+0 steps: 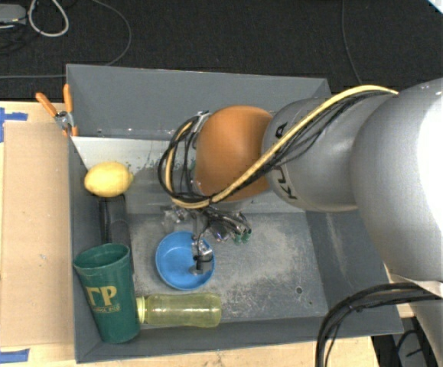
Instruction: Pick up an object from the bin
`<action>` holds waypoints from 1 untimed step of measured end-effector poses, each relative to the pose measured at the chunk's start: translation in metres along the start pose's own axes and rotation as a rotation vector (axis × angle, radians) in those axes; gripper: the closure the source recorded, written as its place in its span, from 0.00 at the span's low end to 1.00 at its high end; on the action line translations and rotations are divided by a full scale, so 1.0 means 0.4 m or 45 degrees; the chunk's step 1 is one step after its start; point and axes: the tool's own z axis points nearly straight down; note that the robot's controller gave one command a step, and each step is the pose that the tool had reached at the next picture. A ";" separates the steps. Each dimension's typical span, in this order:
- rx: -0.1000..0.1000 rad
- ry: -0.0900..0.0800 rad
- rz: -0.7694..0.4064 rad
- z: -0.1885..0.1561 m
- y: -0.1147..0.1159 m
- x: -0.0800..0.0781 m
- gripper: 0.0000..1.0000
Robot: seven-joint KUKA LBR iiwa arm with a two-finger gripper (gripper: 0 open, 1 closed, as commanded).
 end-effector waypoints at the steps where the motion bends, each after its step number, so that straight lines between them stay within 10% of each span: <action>1: 0.006 -0.010 0.056 0.074 -0.028 0.030 0.00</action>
Offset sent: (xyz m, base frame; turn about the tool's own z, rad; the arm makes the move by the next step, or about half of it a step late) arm -0.0129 -0.0044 -0.0288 -0.0945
